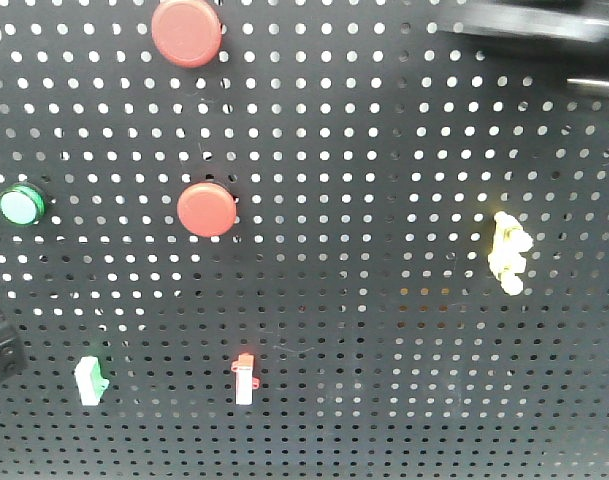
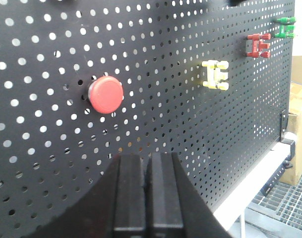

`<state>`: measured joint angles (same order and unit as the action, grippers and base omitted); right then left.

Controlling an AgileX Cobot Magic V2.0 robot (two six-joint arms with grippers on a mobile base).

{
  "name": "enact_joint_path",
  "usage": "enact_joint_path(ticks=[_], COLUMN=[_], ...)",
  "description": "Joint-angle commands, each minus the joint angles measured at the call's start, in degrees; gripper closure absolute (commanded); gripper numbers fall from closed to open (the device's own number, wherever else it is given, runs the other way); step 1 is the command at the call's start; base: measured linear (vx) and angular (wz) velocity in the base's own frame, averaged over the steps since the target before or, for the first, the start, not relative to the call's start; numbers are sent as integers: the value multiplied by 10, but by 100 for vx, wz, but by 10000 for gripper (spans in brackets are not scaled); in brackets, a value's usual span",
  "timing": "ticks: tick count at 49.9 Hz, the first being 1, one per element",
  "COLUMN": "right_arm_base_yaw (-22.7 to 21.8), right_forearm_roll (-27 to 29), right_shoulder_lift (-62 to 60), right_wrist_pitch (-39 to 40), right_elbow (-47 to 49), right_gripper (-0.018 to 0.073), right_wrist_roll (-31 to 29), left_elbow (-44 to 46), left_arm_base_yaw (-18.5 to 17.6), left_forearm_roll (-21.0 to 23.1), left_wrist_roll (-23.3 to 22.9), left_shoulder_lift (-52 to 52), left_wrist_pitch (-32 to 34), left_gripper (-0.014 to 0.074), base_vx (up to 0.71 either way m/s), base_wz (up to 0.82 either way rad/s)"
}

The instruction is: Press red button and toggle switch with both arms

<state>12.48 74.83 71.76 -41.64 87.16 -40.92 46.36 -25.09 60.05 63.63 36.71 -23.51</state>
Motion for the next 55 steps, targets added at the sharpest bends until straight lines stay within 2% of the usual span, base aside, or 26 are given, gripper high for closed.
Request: enact_joint_path(ticks=[1, 9, 14, 19, 26, 30, 48, 55], right_arm_base_yaw=[21, 21, 21, 21, 21, 21, 21, 21], right_forearm_roll=[-8, -29, -64, -140, -276, -317, -322, -301], right_shoulder_lift=[-11, -14, -25, -41, -71, -81, -72, -63], right_wrist_pitch=[71, 78, 82, 83, 93, 92, 99, 114], right_elbow=[20, 20, 20, 20, 19, 19, 19, 19], right_gripper=[562, 562, 562, 562, 562, 562, 562, 562], right_wrist_roll=[-1, 11, 23, 53, 104, 109, 104, 102], left_elbow=[14, 14, 14, 14, 14, 14, 14, 14], left_arm_base_yaw=[-1, -1, -1, -1, -1, -1, -1, -1], left_forearm_roll=[22, 22, 22, 22, 22, 22, 22, 22], left_wrist_roll=[-2, -2, -2, -2, -2, -2, -2, -2], left_shoulder_lift=[4, 4, 4, 4, 4, 4, 4, 4], left_wrist_pitch=[23, 22, 22, 22, 23, 23, 24, 24], left_gripper=[594, 594, 594, 594, 594, 594, 594, 594], base_vx=[0, 0, 0, 0, 0, 0, 0, 0], base_wz=[0, 0, 0, 0, 0, 0, 0, 0])
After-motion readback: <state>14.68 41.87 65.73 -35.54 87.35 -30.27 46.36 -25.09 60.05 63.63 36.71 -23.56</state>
